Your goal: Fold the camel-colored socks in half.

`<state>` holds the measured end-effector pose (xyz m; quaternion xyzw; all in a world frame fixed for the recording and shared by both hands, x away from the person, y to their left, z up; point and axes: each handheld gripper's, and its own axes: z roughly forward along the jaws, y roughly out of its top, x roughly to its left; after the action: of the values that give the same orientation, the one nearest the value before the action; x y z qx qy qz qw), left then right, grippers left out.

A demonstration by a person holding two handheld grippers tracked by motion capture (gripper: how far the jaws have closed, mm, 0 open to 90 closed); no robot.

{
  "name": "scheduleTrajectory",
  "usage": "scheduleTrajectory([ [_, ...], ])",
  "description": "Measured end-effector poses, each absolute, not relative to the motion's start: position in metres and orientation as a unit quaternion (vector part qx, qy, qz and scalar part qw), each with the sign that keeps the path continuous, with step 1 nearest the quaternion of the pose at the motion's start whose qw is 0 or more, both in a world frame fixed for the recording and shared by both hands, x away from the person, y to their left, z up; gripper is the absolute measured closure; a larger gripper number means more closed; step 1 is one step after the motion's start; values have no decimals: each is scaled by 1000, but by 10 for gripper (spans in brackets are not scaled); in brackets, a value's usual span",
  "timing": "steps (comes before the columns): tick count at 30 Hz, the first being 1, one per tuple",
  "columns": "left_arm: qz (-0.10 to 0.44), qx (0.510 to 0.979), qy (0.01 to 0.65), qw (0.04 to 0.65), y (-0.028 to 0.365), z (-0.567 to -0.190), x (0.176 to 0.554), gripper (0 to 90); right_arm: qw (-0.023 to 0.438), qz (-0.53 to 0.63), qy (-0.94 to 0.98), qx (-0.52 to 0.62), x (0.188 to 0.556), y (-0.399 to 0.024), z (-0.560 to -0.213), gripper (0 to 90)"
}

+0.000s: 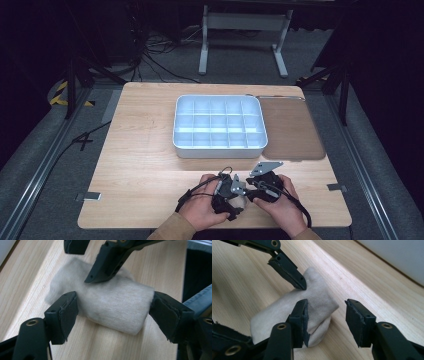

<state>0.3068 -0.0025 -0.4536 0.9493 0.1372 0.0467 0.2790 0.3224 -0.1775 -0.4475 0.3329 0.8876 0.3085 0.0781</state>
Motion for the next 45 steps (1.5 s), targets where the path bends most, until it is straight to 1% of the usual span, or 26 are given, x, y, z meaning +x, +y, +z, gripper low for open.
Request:
scheduleTrajectory([
  [4, 41, 945, 142, 290, 0, -451, 307, 271, 74, 304, 889, 335, 323, -179, -449, 514],
  [5, 31, 945, 148, 291, 1, -448, 306, 291, 76, 300, 891, 334, 323, -179, -450, 512],
  [6, 24, 941, 148, 304, 4, -444, 306, 291, 76, 300, 891, 334, 323, -179, -450, 512],
  [9, 28, 935, 151, 319, 5, -440, 306, 321, 74, 299, 891, 334, 323, -179, -450, 511],
  [12, 36, 932, 157, 325, 5, -439, 306, 312, 75, 300, 890, 334, 322, -179, -450, 511],
  [15, 46, 937, 170, 301, 6, -445, 310, 313, 74, 300, 891, 334, 322, -180, -450, 503],
  [18, 40, 939, 177, 294, 3, -452, 310, 281, 79, 299, 891, 331, 322, -180, -450, 477],
  [23, 51, 942, 176, 283, 0, -453, 308, 263, 83, 292, 894, 330, 320, -180, -448, 458],
  [25, 52, 942, 177, 280, 0, -453, 308, 258, 77, 291, 894, 332, 318, -179, -446, 454],
  [29, 53, 942, 182, 278, -1, -455, 306, 248, 51, 294, 896, 329, 315, -177, -445, 451],
  [32, 46, 943, 182, 274, -2, -456, 306, 233, 43, 289, 895, 338, 317, -177, -447, 424],
  [34, 43, 946, 185, 263, -2, -459, 305, 216, 31, 292, 893, 342, 320, -178, -449, 423],
  [36, 42, 946, 186, 260, -2, -460, 304, 212, 25, 292, 893, 342, 322, -179, -451, 423],
  [38, 41, 946, 185, 263, -1, -460, 304, 210, 8, 296, 891, 344, 325, -180, -453, 423],
  [39, 37, 944, 190, 267, 0, -460, 303, 221, -6, 300, 889, 347, 327, -181, -456, 436],
  [40, 33, 945, 187, 265, 1, -459, 304, 221, -6, 300, 889, 347, 327, -181, -456, 436],
  [42, 28, 945, 188, 266, 7, -456, 304, 249, -28, 303, 887, 347, 330, -182, -458, 462],
  [44, 25, 945, 190, 265, 12, -453, 304, 260, -40, 307, 885, 347, 332, -183, -459, 497],
  [45, 25, 945, 190, 265, 12, -453, 304, 264, -40, 307, 885, 347, 332, -183, -459, 497],
])
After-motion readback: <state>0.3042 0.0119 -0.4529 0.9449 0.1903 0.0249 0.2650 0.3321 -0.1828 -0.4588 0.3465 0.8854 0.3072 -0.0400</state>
